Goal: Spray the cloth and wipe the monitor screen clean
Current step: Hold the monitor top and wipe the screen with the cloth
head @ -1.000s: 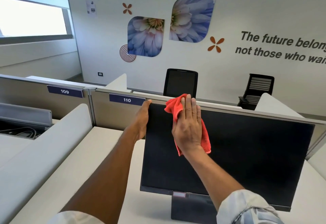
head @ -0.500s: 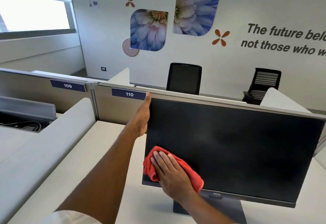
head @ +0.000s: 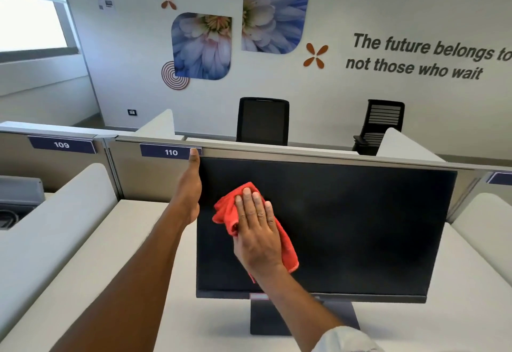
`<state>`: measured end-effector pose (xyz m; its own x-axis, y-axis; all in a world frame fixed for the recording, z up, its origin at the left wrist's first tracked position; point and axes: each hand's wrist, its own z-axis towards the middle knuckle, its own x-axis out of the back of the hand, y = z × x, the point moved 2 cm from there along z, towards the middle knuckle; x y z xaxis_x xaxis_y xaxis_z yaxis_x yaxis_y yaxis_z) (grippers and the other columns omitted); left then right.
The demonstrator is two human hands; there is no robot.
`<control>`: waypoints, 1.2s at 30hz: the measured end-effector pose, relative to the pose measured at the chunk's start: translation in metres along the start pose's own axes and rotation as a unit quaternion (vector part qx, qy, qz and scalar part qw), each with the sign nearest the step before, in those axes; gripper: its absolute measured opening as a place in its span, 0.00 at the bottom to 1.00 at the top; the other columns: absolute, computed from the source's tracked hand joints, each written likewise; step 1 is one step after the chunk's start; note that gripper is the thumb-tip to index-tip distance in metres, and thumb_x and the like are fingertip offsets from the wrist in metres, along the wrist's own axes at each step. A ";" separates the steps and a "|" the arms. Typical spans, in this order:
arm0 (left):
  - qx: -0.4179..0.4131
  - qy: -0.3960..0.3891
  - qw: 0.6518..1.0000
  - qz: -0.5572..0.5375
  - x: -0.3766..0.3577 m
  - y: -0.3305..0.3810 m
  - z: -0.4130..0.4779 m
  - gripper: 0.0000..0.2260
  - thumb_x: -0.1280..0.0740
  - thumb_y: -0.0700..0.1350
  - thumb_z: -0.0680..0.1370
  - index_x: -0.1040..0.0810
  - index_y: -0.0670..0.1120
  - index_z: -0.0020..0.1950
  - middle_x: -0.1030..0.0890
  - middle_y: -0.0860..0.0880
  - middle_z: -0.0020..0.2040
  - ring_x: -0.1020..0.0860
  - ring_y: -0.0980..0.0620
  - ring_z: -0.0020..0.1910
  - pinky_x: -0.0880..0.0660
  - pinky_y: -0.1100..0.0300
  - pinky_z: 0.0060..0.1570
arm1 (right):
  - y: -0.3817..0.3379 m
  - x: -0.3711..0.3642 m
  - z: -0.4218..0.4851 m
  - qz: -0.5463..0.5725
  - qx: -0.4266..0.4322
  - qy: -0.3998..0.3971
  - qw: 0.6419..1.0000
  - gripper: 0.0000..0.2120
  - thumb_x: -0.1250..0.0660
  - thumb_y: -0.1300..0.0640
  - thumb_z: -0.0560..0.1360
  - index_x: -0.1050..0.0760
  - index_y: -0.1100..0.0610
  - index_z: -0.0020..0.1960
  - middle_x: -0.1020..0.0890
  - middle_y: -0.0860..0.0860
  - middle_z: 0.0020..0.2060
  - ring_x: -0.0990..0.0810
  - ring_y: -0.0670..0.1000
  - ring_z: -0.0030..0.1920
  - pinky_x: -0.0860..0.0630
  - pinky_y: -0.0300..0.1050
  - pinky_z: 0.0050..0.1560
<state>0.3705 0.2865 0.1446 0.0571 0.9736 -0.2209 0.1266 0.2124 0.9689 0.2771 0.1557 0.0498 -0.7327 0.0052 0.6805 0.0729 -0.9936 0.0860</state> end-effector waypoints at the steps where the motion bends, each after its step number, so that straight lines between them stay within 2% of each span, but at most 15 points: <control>1: -0.002 0.007 1.000 -0.006 -0.001 0.000 0.000 0.23 0.44 0.72 0.73 0.23 0.56 0.49 0.21 0.61 0.46 0.25 0.62 0.48 0.32 0.60 0.51 | 0.014 0.004 -0.003 0.002 -0.033 0.016 0.999 0.32 0.41 0.54 0.78 0.48 0.59 0.79 0.47 0.57 0.78 0.49 0.58 0.79 0.50 0.57 0.77; 3: -0.007 0.018 1.000 -0.010 -0.004 0.001 0.000 0.23 0.43 0.72 0.73 0.23 0.56 0.51 0.22 0.63 0.46 0.26 0.63 0.48 0.33 0.60 0.51 | 0.049 0.013 -0.009 0.009 -0.104 0.045 0.994 0.32 0.38 0.56 0.75 0.41 0.62 0.76 0.40 0.60 0.76 0.45 0.60 0.77 0.47 0.59 0.77; 5: -0.010 0.025 1.000 -0.016 -0.005 0.002 0.001 0.26 0.43 0.72 0.73 0.24 0.55 0.58 0.21 0.61 0.50 0.26 0.59 0.53 0.35 0.56 0.56 | 0.093 0.023 -0.021 0.011 -0.200 0.069 0.977 0.29 0.39 0.56 0.76 0.37 0.65 0.74 0.36 0.63 0.74 0.40 0.63 0.75 0.44 0.60 0.75; 8: -0.018 0.042 0.999 -0.011 -0.005 0.001 0.002 0.30 0.43 0.73 0.72 0.25 0.53 0.63 0.21 0.59 0.53 0.25 0.57 0.56 0.33 0.54 0.59 | 0.155 0.039 -0.046 0.034 -0.323 0.092 0.941 0.30 0.44 0.51 0.79 0.42 0.66 0.75 0.38 0.66 0.74 0.40 0.65 0.75 0.45 0.59 0.76; 11: -0.027 0.042 0.999 -0.014 -0.005 0.001 0.001 0.26 0.43 0.72 0.73 0.24 0.55 0.59 0.21 0.60 0.51 0.25 0.58 0.53 0.33 0.54 0.59 | 0.180 0.046 -0.064 0.046 -0.368 0.106 0.923 0.30 0.45 0.51 0.81 0.47 0.64 0.77 0.42 0.65 0.76 0.44 0.64 0.77 0.48 0.55 0.78; 14: -0.020 0.035 0.999 -0.021 -0.003 0.001 0.001 0.27 0.42 0.71 0.73 0.23 0.54 0.60 0.20 0.59 0.52 0.25 0.56 0.56 0.33 0.54 0.60 | 0.166 0.040 -0.060 0.062 -0.380 0.126 0.914 0.29 0.45 0.52 0.81 0.47 0.65 0.77 0.41 0.67 0.75 0.43 0.66 0.76 0.44 0.60 0.76; 16: -0.017 0.026 0.999 -0.023 0.002 0.000 -0.001 0.24 0.42 0.70 0.74 0.21 0.53 0.55 0.19 0.59 0.51 0.24 0.56 0.56 0.32 0.55 0.58 | 0.146 0.034 -0.054 0.067 -0.376 0.127 0.915 0.29 0.45 0.52 0.81 0.45 0.66 0.76 0.40 0.67 0.75 0.42 0.67 0.75 0.43 0.61 0.75; 19: -0.026 0.006 1.000 -0.014 0.007 -0.006 -0.009 0.20 0.43 0.67 0.76 0.20 0.55 0.51 0.16 0.59 0.46 0.22 0.57 0.52 0.30 0.57 0.50 | 0.098 0.022 -0.045 0.072 -0.334 0.112 0.933 0.29 0.44 0.53 0.80 0.44 0.66 0.76 0.40 0.67 0.75 0.41 0.67 0.75 0.42 0.62 0.74; 21: -0.022 -0.012 1.000 -0.008 0.010 -0.012 -0.014 0.21 0.44 0.68 0.76 0.20 0.56 0.51 0.16 0.60 0.45 0.22 0.57 0.51 0.28 0.59 0.46 | 0.057 0.013 -0.037 0.078 -0.270 0.088 0.956 0.28 0.43 0.53 0.80 0.43 0.65 0.76 0.39 0.66 0.75 0.42 0.66 0.75 0.43 0.61 0.75; 25: 0.000 -0.049 0.998 0.030 0.018 -0.027 -0.021 0.30 0.49 0.71 0.74 0.25 0.55 0.63 0.19 0.52 0.59 0.22 0.51 0.58 0.27 0.50 0.60 | -0.019 -0.004 -0.019 0.086 -0.087 0.024 0.992 0.30 0.43 0.52 0.81 0.47 0.58 0.79 0.44 0.58 0.78 0.47 0.61 0.78 0.46 0.58 0.77; 27: 0.010 -0.066 0.997 0.039 0.023 -0.031 -0.023 0.30 0.51 0.71 0.74 0.27 0.55 0.65 0.21 0.50 0.62 0.22 0.49 0.60 0.27 0.47 0.64 | -0.035 -0.010 -0.012 0.073 -0.037 0.000 0.997 0.31 0.42 0.51 0.80 0.50 0.57 0.79 0.48 0.56 0.79 0.50 0.59 0.79 0.51 0.57 0.77; 31: 0.030 -0.084 0.995 0.044 0.021 -0.029 -0.024 0.31 0.52 0.70 0.75 0.28 0.53 0.67 0.22 0.50 0.64 0.23 0.47 0.61 0.29 0.45 0.65 | -0.033 -0.017 -0.026 0.034 0.054 -0.037 0.997 0.30 0.43 0.50 0.81 0.49 0.56 0.79 0.48 0.55 0.79 0.52 0.58 0.79 0.54 0.55 0.77; 36: 0.025 -0.085 0.995 0.051 0.016 -0.026 -0.023 0.31 0.52 0.69 0.77 0.31 0.53 0.71 0.26 0.53 0.69 0.28 0.49 0.66 0.35 0.44 0.70 | -0.032 -0.035 -0.097 -0.001 0.187 -0.128 0.974 0.33 0.39 0.50 0.79 0.49 0.57 0.79 0.48 0.54 0.79 0.54 0.58 0.79 0.50 0.54 0.75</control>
<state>0.3451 0.2989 0.1185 0.2378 0.9609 -0.1422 0.1604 0.1055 0.9814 0.2350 0.1764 -0.0472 -0.5441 0.0832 0.8349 0.3470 -0.8837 0.3142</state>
